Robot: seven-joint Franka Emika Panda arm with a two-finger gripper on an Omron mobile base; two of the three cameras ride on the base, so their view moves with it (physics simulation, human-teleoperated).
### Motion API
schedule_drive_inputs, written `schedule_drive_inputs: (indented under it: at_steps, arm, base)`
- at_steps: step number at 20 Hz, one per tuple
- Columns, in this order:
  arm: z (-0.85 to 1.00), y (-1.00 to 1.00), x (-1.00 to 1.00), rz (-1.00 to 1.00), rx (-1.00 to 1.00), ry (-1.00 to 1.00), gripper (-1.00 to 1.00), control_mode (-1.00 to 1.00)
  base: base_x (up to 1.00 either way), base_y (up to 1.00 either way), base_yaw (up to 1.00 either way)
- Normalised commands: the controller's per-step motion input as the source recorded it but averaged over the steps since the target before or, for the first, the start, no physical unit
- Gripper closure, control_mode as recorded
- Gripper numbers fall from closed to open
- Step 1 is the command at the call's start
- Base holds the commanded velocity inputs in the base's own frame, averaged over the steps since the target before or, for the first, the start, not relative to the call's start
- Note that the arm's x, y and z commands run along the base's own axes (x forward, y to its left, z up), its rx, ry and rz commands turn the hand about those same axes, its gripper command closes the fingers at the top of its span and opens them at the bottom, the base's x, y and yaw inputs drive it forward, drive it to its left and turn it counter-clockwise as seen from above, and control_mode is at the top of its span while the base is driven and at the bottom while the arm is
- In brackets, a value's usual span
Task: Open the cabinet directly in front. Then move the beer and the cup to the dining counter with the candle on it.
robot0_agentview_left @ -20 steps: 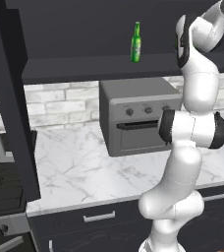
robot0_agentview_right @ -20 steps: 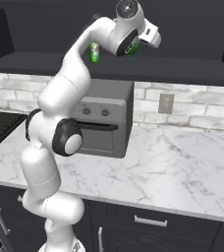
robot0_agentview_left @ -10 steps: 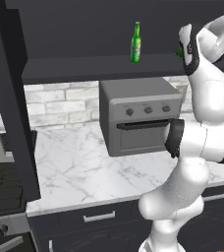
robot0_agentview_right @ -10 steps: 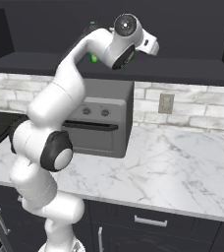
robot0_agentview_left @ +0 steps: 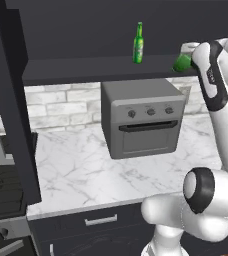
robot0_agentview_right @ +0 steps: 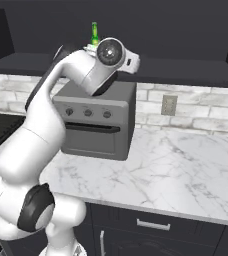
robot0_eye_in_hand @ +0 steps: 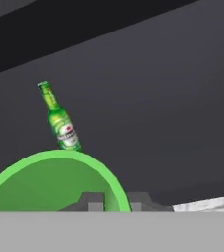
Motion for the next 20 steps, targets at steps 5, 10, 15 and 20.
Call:
schedule_drive_inputs:
  at_steps: [5,10,15,20]
  arm:
    - [-0.48,0.67,-1.00,0.19,0.00,0.01,1.00,-1.00]
    - [-0.60,0.53,-1.00,0.14,0.00,0.09,1.00,-1.00]
    - [-0.41,0.15,-0.88,0.10,-0.05,-0.03,1.00,-1.00]
    - [-0.02,0.00,-0.38,0.01,-0.02,-0.13,1.00,-1.00]
  base:
    - [0.00,0.00,0.00]
    - [0.00,0.00,0.00]
    - [0.00,0.00,0.00]
    - [0.00,0.00,0.00]
